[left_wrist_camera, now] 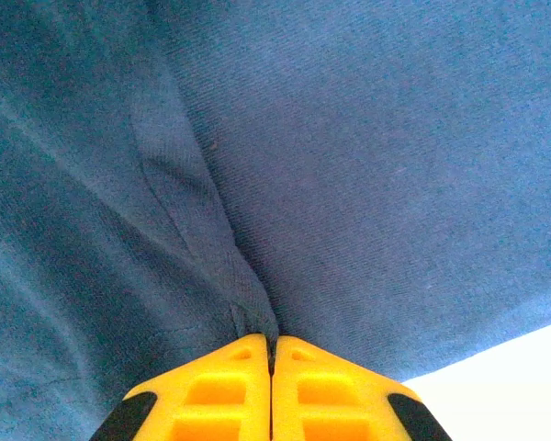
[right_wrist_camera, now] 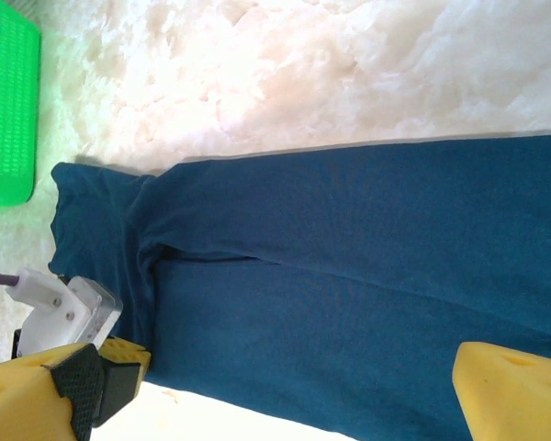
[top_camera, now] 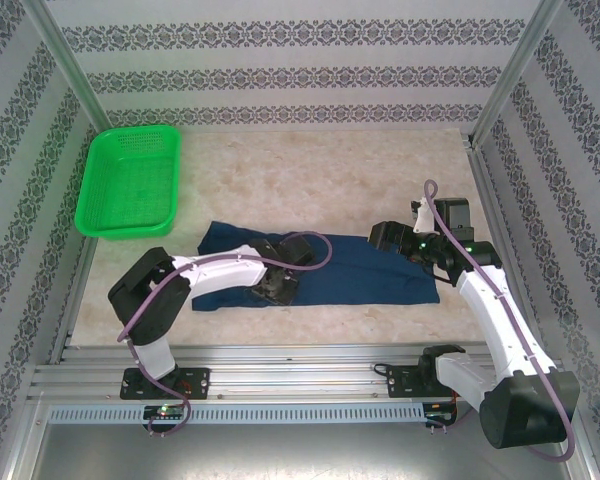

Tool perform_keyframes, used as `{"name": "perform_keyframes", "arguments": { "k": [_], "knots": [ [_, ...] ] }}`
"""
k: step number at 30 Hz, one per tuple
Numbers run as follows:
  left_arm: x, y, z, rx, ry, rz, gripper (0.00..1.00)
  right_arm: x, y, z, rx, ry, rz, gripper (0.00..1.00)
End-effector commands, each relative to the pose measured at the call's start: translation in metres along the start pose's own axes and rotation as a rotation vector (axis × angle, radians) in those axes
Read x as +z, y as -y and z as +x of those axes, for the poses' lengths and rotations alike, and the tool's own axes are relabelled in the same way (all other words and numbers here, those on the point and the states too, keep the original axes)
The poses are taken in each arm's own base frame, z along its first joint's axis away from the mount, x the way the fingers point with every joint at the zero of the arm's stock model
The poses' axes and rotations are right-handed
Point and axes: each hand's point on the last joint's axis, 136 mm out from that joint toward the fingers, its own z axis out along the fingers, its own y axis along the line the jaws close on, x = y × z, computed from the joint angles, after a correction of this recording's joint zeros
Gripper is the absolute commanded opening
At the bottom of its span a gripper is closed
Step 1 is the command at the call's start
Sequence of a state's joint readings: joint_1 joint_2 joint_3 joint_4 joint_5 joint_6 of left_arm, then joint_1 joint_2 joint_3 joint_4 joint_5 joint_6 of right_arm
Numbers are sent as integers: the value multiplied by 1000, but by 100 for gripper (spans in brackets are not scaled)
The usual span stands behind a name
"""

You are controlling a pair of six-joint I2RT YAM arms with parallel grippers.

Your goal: Fold and stack the t-shirts

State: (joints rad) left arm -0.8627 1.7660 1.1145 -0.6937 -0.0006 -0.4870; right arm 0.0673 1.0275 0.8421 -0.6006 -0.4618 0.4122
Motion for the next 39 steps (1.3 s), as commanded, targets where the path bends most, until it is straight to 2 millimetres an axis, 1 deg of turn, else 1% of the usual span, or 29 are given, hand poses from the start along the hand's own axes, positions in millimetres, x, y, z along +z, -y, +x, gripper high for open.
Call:
{"name": "perform_keyframes", "arguments": {
  "k": [1,5,7,8,9,10,11,12,13,14,15,16,17,18,20,22,23,25,28,30,32,34,37,39],
  "knots": [
    [-11,8,4,50,0,8,7,3,4,3,10,-11,-1,98],
    [-7,8,10,65,-10,2,8,6,6,5,17,-19,1,98],
    [-8,12,12,72,-2,22,17,9,10,7,29,-28,9,98],
    [-11,11,11,59,12,28,20,11,14,9,41,-35,28,98],
    [-19,12,6,41,44,41,24,13,22,11,58,-49,62,98],
    [-29,12,2,27,74,58,33,16,28,14,74,-64,96,98],
    [-44,13,-5,8,116,81,43,19,35,18,93,-94,127,98],
    [-61,10,-12,-24,158,94,50,24,39,22,112,-126,145,98],
    [-76,5,-16,-64,187,110,53,31,41,26,123,-157,158,98],
    [-87,0,-18,-100,210,121,55,37,41,29,122,-181,171,98],
    [-96,-10,-18,-150,230,128,56,44,41,31,108,-206,190,98],
    [-99,-21,-15,-213,233,132,57,51,40,31,92,-225,209,98],
    [-98,-33,-13,-278,229,141,57,58,39,32,82,-240,222,98],
    [-92,-47,-9,-353,219,154,57,67,37,32,73,-260,232,97],
    [-75,-71,-2,-474,194,165,55,85,36,34,70,-292,259,94],
    [-57,-90,0,-540,169,141,52,102,39,36,96,-317,289,88],
    [-47,-97,1,-573,155,137,49,110,40,37,112,-323,297,85],
    [-25,-110,4,-673,132,149,43,125,48,42,174,-335,316,74],
    [-6,-134,7,-732,134,66,40,139,66,52,240,-355,378,64],
    [3,-142,3,-729,128,37,39,144,77,60,274,-367,414,56],
    [13,-145,-3,-709,110,18,38,143,90,67,303,-381,483,49],
    [24,-152,-9,-694,91,-16,37,143,95,72,312,-380,509,41],
    [35,-166,-24,-674,75,-49,37,140,96,76,298,-389,569,39],
    [40,-175,-44,-657,74,-56,37,138,96,81,281,-410,601,39]
  ]
}}
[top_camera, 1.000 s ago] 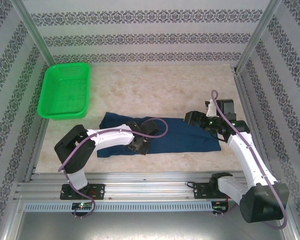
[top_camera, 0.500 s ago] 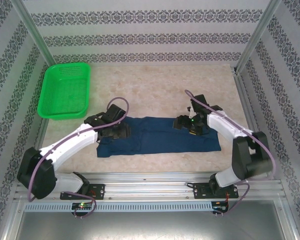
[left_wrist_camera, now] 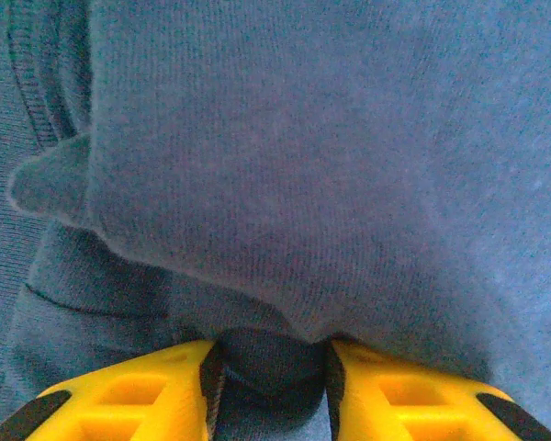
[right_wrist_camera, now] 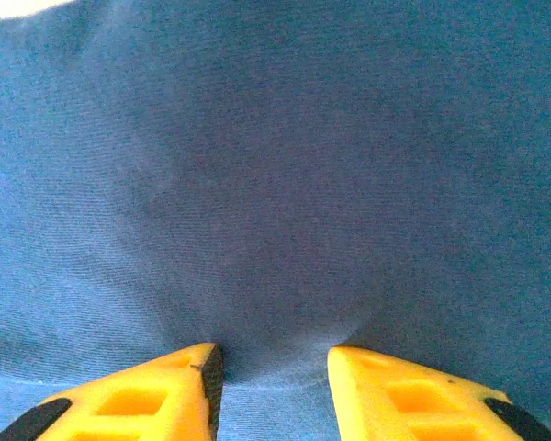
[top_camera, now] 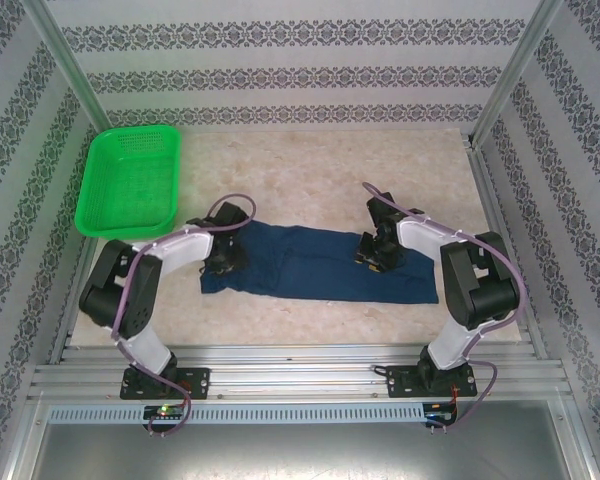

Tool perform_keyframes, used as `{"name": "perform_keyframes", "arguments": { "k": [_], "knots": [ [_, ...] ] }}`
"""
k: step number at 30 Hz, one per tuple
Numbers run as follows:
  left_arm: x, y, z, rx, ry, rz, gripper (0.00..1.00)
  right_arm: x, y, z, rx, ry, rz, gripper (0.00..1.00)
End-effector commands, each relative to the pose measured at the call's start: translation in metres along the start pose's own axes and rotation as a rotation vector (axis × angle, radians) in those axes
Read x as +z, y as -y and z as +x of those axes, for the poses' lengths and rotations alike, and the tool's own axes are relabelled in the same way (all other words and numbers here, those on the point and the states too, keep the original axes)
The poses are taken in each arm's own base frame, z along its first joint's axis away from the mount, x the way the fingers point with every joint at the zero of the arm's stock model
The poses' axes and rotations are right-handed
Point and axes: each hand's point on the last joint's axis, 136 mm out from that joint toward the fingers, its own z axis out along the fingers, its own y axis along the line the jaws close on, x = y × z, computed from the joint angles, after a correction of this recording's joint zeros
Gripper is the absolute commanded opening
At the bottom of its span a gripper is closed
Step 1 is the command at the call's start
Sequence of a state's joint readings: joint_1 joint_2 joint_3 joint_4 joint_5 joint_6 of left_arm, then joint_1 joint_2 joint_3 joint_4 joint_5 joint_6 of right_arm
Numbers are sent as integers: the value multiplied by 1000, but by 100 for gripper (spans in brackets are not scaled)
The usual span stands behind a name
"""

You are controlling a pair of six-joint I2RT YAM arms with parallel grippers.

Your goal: Fold and stack the t-shirts

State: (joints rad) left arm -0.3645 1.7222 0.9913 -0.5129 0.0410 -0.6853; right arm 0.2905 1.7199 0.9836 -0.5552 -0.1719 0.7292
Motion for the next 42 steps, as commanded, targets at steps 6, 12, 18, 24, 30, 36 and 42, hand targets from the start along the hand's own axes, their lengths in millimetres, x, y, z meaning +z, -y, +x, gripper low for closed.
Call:
{"name": "perform_keyframes", "arguments": {
  "k": [6,12,18,24,30,36,42],
  "knots": [
    [47,28,-96,131,31,-55,37,26,11,43,25,-101,157,39],
    [75,82,-157,202,43,10,38,46,-23,87,68,-178,62,40],
    [95,151,-200,198,55,228,41,70,-70,122,180,-235,-76,41],
    [109,192,-232,129,108,445,43,83,-120,153,315,-270,-201,44],
    [101,181,-261,80,170,482,42,71,-149,183,422,-199,-268,53],
    [64,175,-281,71,203,541,46,41,-171,194,472,-42,-384,61],
    [-59,183,-315,81,359,650,61,-10,-178,159,282,57,-428,66]
  ]
}}
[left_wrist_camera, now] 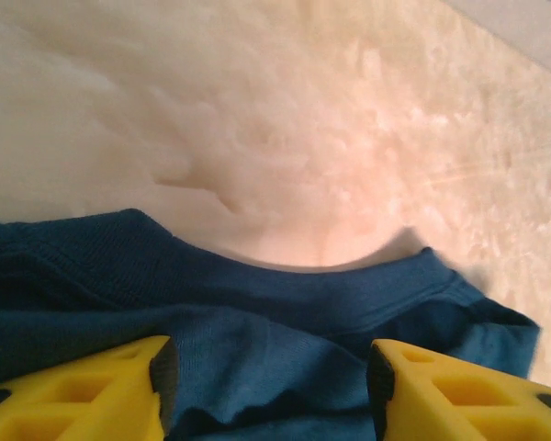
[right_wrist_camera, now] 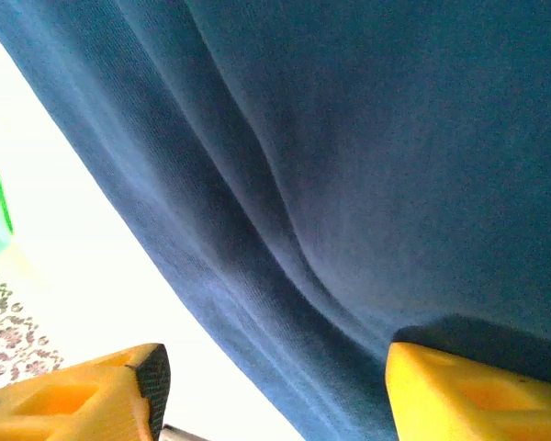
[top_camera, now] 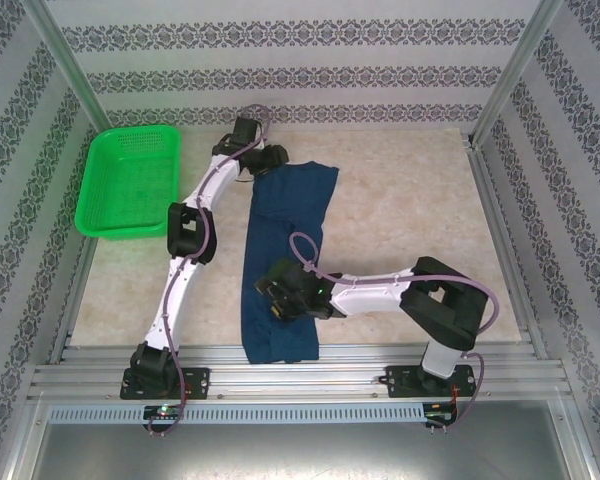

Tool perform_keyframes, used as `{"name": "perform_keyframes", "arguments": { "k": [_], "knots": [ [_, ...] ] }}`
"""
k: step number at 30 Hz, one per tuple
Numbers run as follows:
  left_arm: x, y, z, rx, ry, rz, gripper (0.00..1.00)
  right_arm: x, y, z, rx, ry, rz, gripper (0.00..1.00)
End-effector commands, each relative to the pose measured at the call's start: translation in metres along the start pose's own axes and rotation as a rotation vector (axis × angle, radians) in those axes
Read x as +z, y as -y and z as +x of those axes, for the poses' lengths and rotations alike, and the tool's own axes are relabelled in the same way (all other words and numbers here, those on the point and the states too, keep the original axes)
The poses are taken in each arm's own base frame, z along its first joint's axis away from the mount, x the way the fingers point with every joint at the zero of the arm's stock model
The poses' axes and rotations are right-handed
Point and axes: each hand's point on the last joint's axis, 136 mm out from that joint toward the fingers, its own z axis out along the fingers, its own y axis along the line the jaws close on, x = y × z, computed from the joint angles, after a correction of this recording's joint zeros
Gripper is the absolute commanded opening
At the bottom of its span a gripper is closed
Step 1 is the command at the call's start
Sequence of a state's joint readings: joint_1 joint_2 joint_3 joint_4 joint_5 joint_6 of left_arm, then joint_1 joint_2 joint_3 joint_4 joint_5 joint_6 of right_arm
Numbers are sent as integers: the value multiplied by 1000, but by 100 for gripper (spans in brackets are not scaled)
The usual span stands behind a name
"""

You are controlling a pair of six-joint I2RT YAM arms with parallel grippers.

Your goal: Fold and stack the t-shirts

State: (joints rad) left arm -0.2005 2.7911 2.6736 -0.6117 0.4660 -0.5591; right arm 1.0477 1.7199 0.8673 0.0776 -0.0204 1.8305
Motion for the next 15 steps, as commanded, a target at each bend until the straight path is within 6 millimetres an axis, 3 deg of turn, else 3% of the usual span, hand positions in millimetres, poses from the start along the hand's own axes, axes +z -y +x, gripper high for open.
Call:
{"name": "perform_keyframes", "arguments": {
  "k": [1,4,7,11,15],
  "knots": [
    [-89,50,-54,62,135,39,62,-38,-20,-39,-154,115,19,66],
    [-127,53,-56,124,149,-43,66,-65,-33,-73,-318,156,125,70],
    [-144,53,-31,174,87,-98,66,-60,-43,-100,-401,97,183,70],
    [-138,32,29,214,-16,-182,63,-38,-56,-124,-500,58,233,68],
    [-112,-1,79,137,-93,-181,49,-9,-49,-144,-511,42,290,62]
  ]
}}
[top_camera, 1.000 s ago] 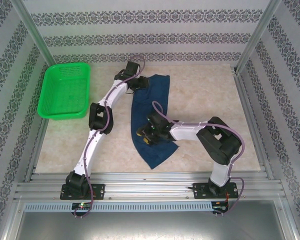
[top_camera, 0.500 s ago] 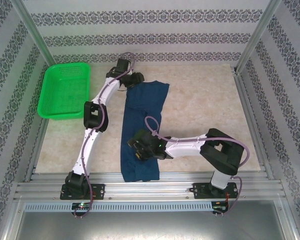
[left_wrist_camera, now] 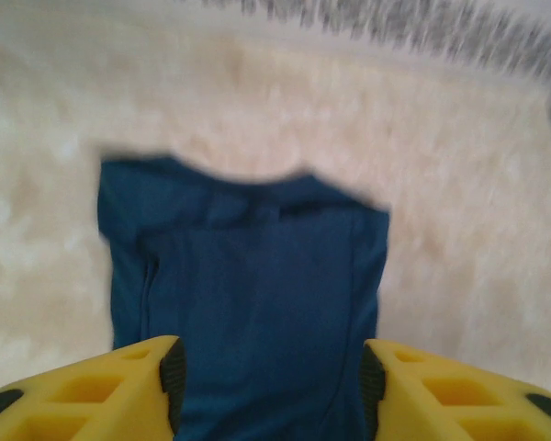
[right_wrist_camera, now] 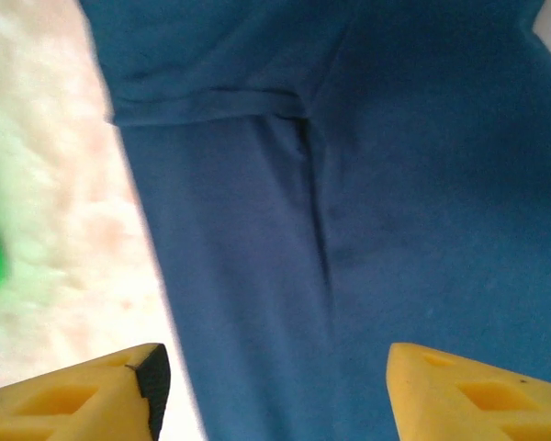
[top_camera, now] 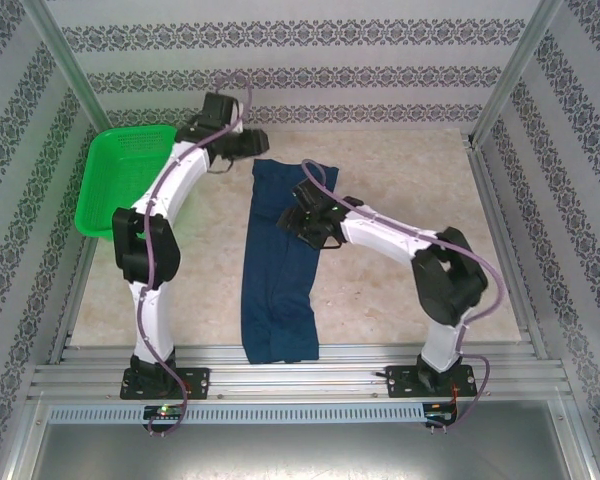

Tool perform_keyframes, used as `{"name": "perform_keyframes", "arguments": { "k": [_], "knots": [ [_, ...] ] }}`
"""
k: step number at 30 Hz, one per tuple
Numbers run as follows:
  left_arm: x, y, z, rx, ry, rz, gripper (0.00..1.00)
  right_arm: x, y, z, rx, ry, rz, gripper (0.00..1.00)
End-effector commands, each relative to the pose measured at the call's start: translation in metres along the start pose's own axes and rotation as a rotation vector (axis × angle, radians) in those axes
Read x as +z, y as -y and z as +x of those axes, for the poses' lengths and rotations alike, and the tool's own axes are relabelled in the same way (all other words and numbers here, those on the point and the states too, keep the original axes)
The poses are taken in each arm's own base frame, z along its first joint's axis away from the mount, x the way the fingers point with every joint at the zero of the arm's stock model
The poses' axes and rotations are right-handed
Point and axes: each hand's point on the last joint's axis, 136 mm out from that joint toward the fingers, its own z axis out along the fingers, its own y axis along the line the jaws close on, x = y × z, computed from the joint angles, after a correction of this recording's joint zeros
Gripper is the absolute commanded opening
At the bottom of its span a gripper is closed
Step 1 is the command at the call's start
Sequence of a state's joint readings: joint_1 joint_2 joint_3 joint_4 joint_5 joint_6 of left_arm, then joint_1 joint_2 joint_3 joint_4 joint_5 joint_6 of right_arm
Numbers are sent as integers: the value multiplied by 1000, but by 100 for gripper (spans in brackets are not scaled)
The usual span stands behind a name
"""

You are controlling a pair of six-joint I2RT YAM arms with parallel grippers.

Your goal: Fold and stack the t-shirts

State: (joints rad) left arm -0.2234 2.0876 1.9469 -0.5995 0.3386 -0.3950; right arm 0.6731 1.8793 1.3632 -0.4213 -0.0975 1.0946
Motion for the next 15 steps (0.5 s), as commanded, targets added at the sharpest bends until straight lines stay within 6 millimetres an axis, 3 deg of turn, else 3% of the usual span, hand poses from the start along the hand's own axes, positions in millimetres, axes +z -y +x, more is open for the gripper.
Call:
{"name": "perform_keyframes", "arguments": {
  "k": [1,9,15],
  "knots": [
    [58,-40,72,-35,-157,-59,47,27,29,10,-104,-106,122,60],
    [103,-50,113,-78,-251,-31,44,66,48,-19,-58,-87,224,56],
    [143,-55,113,-106,-313,-10,46,96,53,-46,31,-92,240,55]
  ]
}}
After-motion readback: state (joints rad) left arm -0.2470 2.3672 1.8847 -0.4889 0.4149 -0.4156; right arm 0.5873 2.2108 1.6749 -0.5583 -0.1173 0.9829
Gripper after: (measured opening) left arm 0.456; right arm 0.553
